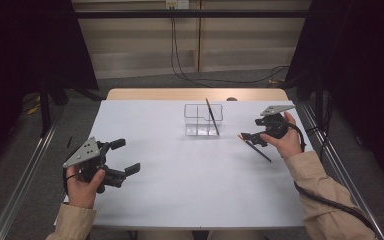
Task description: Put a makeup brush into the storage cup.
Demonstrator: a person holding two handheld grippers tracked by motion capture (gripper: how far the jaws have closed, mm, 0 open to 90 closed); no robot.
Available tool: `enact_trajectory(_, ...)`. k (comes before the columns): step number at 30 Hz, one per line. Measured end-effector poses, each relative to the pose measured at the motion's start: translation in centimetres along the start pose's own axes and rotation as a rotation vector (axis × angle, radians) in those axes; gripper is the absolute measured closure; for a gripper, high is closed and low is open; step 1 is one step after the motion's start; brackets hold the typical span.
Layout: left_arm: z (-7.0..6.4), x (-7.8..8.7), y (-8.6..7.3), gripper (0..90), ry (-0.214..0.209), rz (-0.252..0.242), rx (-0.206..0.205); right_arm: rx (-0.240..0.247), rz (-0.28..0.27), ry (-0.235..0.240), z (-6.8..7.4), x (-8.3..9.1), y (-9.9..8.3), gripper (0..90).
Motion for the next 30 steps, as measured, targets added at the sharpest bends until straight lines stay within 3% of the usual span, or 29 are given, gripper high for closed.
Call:
enact_trajectory(10, 0.0, 0.0, 0.0, 0.6, -0.001, 0.000, 0.001, 0.032, 0.163, 0.004, 0.1, -0.9, 0.5, 12.2)
enact_trajectory(13, 0.0, 0.0, 0.0, 0.6, 0.000, 0.001, 0.002, 0.039, 0.185, 0.003, 0.1, -1.1, 0.5, 12.4)
enact_trajectory(21, 0.0, -0.1, -0.1, 0.6, -0.004, 0.007, 0.002, 0.041, 0.348, 0.015, -0.1, -2.0, 0.4, 12.7)
enact_trajectory(30, 0.0, -0.1, -0.1, 0.6, -0.007, 0.010, 0.000, 0.032, 0.441, 0.012, -0.8, -2.6, 0.0, 16.8)
Point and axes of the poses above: each handheld gripper's, and its own axes: x roughly backward along the jaws, y roughly out of its top, z roughly to its left, the point moved 3 cm from there along -x, roughly forward along the jaws, and after that the axes turned 3 degrees about y, right-handed, at the moved point
